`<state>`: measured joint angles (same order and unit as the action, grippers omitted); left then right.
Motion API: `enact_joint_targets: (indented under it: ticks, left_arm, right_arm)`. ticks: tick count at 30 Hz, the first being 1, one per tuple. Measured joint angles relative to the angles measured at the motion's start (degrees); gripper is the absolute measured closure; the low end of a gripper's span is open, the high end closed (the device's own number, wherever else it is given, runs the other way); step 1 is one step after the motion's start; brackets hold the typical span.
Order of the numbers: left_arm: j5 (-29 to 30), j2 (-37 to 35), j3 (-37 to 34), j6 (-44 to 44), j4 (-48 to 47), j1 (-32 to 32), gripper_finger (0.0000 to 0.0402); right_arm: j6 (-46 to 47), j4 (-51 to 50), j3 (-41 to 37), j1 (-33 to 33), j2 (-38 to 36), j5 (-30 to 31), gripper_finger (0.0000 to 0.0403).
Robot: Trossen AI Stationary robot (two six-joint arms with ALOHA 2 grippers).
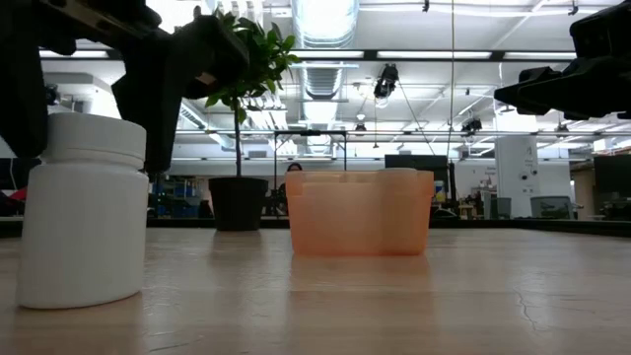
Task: Pick and place pill bottles into a basket
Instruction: Put the white pill bottle into the orange bin
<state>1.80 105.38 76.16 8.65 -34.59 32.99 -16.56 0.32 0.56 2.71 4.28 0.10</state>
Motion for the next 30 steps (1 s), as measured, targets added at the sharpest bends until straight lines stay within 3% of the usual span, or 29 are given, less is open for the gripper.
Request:
enact_joint_targets:
  ticks: [10, 16, 25, 30]
  left_arm:
    - [-0.02, -0.02, -0.13, 0.09, 0.06, 0.0, 0.0196]
    - [-0.09, -0.02, -0.2, 0.06, -0.1, -0.02, 0.0257]
    - [0.34, -0.22, 2.43, -2.69, -0.52, -1.04, 0.0258]
    - [3.49, -0.22, 4.62, -6.15, -2.76, -3.74, 0.0258]
  right_arm:
    - [0.01, 0.01, 0.0, 0.01, 0.01, 0.0, 0.0197]
    - [0.0, 0.0, 0.0, 0.01, 0.01, 0.0, 0.0197]
    - [0.0, 0.02, 0.0, 0.01, 0.01, 0.0, 0.0197]
    - [0.0, 0.01, 0.0, 0.01, 0.01, 0.01, 0.0197]
